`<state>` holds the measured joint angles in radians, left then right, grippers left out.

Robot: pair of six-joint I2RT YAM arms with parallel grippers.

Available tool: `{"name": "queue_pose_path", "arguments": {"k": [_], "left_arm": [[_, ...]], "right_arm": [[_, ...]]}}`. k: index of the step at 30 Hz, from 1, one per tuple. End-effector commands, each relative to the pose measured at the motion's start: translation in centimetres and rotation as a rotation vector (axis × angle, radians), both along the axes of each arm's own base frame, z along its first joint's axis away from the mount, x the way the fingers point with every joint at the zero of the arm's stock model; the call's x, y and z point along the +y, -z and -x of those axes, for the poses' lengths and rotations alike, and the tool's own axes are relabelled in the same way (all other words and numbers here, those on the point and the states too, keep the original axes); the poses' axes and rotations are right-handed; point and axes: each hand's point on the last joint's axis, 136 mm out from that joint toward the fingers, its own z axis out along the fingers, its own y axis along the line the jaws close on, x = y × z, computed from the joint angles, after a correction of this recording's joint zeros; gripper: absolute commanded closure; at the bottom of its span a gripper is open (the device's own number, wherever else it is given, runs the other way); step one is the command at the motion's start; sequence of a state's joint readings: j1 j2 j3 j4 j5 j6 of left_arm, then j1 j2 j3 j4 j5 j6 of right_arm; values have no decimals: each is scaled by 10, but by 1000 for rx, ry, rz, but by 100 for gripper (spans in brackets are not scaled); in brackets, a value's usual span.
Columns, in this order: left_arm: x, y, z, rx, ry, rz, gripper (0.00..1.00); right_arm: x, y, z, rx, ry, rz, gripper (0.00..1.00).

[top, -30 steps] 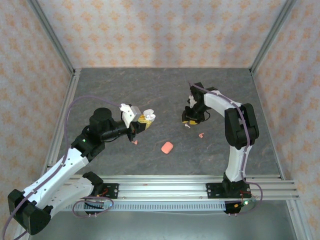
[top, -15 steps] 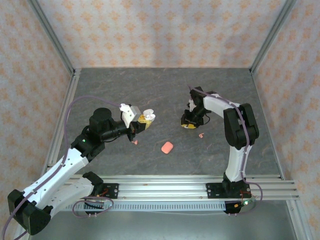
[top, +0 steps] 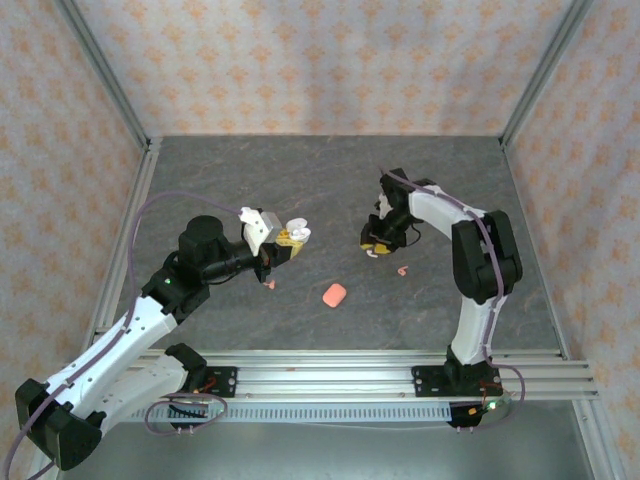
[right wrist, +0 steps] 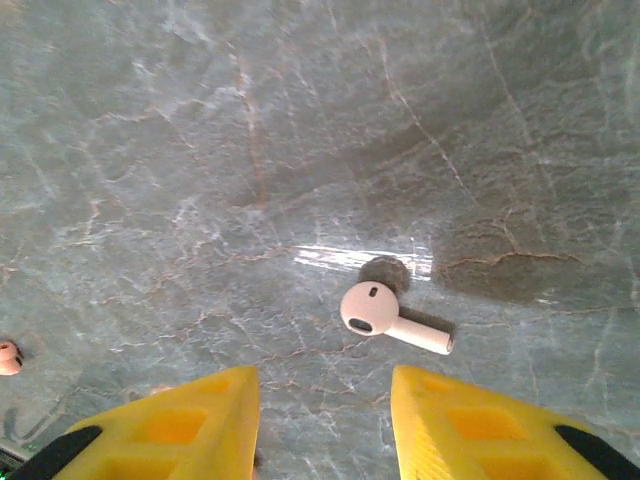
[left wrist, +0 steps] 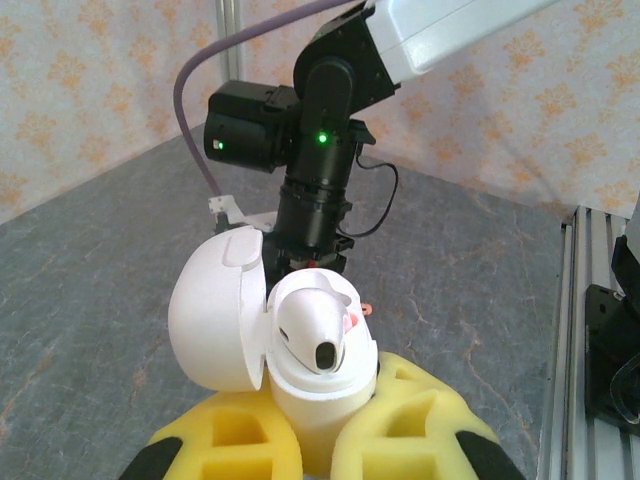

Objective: Insert the wireless bluetooth earbuds into the charging case

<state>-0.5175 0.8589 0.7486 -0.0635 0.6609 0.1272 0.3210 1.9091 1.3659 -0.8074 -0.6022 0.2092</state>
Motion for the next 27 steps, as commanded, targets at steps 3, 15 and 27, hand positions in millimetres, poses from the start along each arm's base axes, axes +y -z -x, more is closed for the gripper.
{"name": "queue_pose_path", "arguments": {"k": [3, 15, 27], "left_arm": [[0, 1, 3, 3, -8, 5, 100], [-1, 3, 1, 10, -5, -1, 100], [-1, 5, 0, 11, -6, -5, 100]], "right_arm": [[-13, -19, -4, -79, -153, 129, 63], [5, 0, -17, -100, -448, 225, 62], [0, 19, -9, -66, -536, 270, 61]]}}
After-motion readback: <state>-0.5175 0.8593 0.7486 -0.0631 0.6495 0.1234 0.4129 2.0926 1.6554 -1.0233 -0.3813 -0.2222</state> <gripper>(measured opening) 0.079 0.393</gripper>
